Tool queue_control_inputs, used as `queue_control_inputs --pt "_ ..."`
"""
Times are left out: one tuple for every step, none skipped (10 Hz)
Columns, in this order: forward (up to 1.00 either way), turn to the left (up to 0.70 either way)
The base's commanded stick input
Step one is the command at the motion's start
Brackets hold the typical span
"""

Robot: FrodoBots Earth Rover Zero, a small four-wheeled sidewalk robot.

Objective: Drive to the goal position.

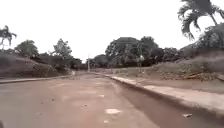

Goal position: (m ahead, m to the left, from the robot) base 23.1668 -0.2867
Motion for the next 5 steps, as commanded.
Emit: queue_control_inputs --pt "1.0 0.0" --pt "1.0 0.0" --pt "1.0 0.0" --pt "1.0 0.0" --pt "1.0 0.0"
